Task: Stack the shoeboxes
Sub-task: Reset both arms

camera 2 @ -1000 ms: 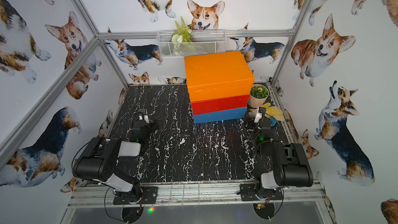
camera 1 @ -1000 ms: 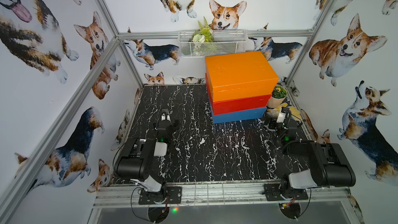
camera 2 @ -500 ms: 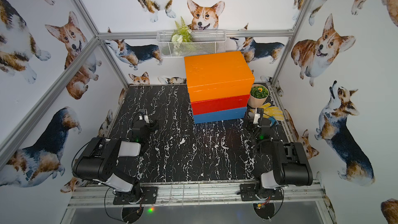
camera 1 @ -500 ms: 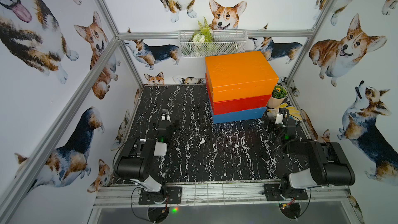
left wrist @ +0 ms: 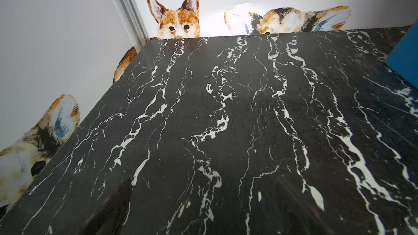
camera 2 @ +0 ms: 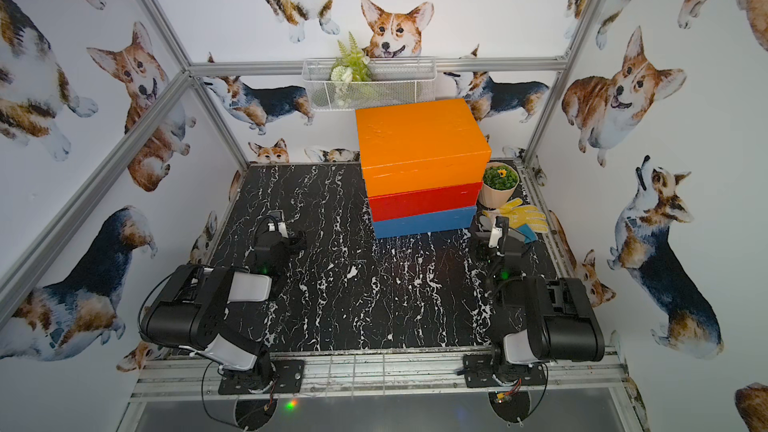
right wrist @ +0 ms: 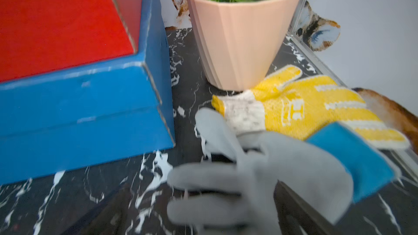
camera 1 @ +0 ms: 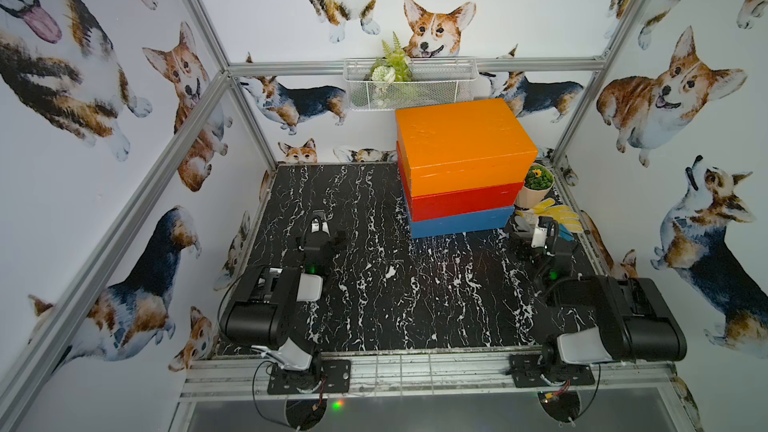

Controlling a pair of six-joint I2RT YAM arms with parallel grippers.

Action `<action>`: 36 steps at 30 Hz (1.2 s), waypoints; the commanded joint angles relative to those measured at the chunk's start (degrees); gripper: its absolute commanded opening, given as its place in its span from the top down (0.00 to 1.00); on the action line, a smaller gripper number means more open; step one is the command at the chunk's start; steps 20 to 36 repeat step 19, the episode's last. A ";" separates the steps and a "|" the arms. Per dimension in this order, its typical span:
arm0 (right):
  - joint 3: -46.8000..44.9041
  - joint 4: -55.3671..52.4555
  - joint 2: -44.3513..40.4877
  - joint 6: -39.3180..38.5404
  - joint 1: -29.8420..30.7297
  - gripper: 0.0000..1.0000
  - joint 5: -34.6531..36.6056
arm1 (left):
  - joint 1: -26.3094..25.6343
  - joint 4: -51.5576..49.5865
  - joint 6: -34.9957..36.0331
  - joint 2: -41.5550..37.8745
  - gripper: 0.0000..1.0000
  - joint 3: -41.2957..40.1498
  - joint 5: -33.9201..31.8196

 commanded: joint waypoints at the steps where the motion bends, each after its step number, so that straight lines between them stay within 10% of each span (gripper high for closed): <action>1: 1.27 6.35 1.08 1.30 0.09 0.00 4.62 | 0.03 0.82 0.18 -0.08 0.00 0.19 0.30; 4: 9.69 -6.11 3.80 0.86 0.18 0.00 4.14 | 0.05 0.80 0.17 -0.08 0.00 0.21 0.31; 36: 9.00 -5.07 3.60 -0.67 0.21 0.00 0.88 | 0.08 0.97 0.65 -0.08 0.00 0.18 1.15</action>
